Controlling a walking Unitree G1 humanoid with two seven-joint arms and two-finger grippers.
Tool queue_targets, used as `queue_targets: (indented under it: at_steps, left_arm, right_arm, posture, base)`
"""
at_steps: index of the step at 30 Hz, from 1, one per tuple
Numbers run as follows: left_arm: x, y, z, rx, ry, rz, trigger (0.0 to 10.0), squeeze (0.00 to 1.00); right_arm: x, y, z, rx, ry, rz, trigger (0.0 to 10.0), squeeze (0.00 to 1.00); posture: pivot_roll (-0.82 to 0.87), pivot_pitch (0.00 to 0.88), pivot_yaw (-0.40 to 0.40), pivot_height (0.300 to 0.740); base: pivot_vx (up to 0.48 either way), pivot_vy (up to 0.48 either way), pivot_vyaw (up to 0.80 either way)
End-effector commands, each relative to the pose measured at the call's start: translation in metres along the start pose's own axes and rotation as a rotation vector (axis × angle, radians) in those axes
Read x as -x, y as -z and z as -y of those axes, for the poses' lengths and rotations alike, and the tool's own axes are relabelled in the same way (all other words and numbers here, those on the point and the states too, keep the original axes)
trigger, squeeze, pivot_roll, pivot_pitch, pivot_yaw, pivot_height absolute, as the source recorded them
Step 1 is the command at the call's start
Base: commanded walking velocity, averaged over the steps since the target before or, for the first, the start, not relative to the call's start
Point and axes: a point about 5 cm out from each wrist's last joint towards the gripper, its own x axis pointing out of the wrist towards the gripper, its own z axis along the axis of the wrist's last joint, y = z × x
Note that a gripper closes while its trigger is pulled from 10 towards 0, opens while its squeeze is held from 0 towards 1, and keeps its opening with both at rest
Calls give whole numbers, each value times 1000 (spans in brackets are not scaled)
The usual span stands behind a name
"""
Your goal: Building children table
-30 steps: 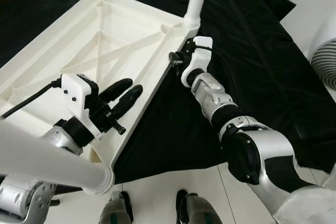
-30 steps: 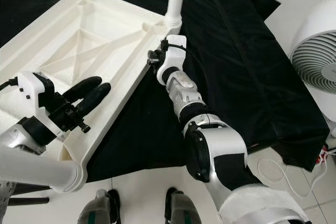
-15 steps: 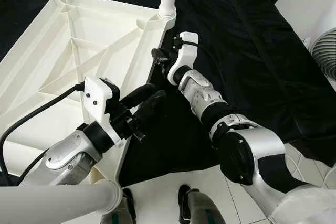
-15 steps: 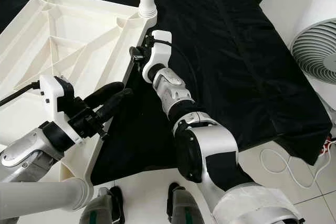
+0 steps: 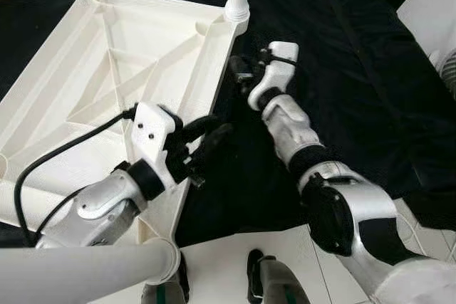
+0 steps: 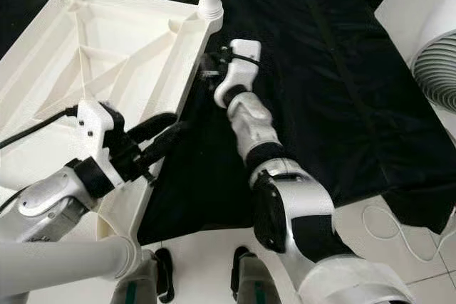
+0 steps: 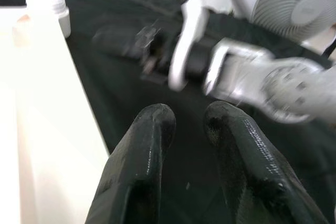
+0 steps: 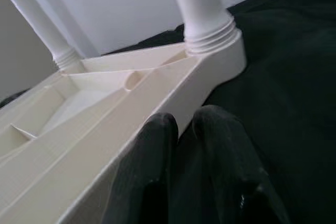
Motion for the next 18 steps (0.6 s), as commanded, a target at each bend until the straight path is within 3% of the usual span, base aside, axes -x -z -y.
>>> queue_targets:
  at_steps: [1,2,6,8,9,10,17,18]
  left_arm:
    - [3,7,-1,-6,49,-32,10000,0]
    - [2,8,-4,0,39,-33,10000,0]
    - [0,9,-6,5,31,-32,10000,0]
    - [-3,9,-11,5,0,-26,10000,0]
    - [-3,9,-11,5,0,-26,10000,0]
    - [-3,11,-14,18,-22,-34,10000,0]
    - [-3,16,-17,46,-21,-59,10000,0]
    - [0,22,-22,61,-21,-90,10000,0]
  right_arm:
    - [9,1,3,13,-19,27,10000,0]
    - [19,-1,9,38,-5,51,10000,0]
    - [25,-2,13,54,6,64,10000,0]
    - [45,-3,13,63,33,81,10000,0]
    - [45,-3,13,63,33,81,10000,0]
    - [53,0,11,64,42,76,10000,0]
    - [67,8,6,53,51,53,10000,0]
    - [76,10,-2,48,32,39,10000,0]
  posture:
    - [56,226,52,740]
    - [48,215,53,740]
    - [48,215,53,740]
    - [30,201,49,740]
    - [30,201,49,740]
    - [19,193,48,740]
    - [7,178,43,740]
    - [-6,166,38,740]
  base:
    - [0,0,0]
    - [0,0,0]
    - [0,0,0]
    - [0,0,0]
    - [0,0,0]
    - [0,0,0]
    - [0,0,0]
    - [0,0,0]
